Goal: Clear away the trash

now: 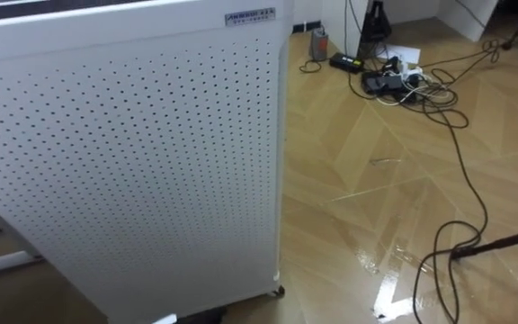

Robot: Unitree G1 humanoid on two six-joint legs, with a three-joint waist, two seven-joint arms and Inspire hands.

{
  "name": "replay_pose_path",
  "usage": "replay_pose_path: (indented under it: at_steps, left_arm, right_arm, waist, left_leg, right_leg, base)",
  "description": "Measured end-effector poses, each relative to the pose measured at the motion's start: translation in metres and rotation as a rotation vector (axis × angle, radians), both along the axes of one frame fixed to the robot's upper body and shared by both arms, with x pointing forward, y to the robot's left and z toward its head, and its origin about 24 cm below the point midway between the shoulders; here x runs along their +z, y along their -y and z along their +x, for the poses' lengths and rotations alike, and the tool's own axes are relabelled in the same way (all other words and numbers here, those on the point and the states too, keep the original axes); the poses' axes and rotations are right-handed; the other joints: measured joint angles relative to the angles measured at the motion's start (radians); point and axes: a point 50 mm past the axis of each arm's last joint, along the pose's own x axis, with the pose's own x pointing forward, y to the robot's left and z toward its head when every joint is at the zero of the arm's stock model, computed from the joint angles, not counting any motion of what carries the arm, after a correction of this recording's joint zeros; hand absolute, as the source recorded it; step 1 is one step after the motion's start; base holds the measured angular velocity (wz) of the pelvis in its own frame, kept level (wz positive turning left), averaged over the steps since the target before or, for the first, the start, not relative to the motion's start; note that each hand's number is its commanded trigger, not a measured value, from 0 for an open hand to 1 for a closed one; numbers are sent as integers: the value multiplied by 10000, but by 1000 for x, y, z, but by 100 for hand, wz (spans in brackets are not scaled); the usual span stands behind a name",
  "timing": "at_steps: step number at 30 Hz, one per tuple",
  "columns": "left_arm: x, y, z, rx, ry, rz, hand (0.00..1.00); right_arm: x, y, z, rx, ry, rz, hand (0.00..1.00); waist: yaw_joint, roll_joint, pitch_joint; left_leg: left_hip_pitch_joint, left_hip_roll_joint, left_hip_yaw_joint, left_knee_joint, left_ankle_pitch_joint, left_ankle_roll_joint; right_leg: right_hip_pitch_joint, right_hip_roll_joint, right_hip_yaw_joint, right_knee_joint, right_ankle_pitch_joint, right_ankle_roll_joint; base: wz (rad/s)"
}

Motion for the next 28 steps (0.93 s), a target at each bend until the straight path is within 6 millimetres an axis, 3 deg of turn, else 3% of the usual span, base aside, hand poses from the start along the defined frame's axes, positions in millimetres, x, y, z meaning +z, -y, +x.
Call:
replay_pose_path:
  at_steps: [7,13,20,24,28]
  left_arm:
    - [-6,-2,-7,474,-23,49,0]
    - [-44,-27,-42,2060,-1638,530,0]
    - [-76,-54,-90,5607,-3307,-214,0]
    - [-92,-59,-118,8271,-4268,-1105,0]
    - [-99,-67,-132,9795,-4655,-1264,0]
  right_arm:
    - [-8,2,-9,-202,-441,-65,100]
    - [-20,11,-33,-989,-1171,-204,100]
    - [-28,18,-55,-2196,-1382,-199,100]
    - [-39,27,-79,-3950,-1978,-69,100]
    - [-44,35,-98,-5784,-2315,266,100]
  waist:
    - [4,-93,63]
    - [3,-149,86]
    - [-14,-114,56]
    - [-33,-89,6]
    - [-85,-88,-41]
  left_leg:
    - [294,-16,44,-124,-5,2]
    - [509,-1,115,-193,-56,-29]
    - [634,-64,187,-163,-182,6]
    - [901,-80,186,-199,-242,-3]
    - [997,-84,194,-195,-262,-11]
  right_leg:
    - [329,-11,-54,-67,-19,-4]
    - [498,7,-29,-230,-57,-16]
    - [724,-1,0,-368,-69,10]
    - [1040,-8,-51,-514,-68,13]
    - [1145,-10,-48,-530,-101,26]
  base:
    - [2]
    - [0]
    - [3]
    - [0]
    - [0]
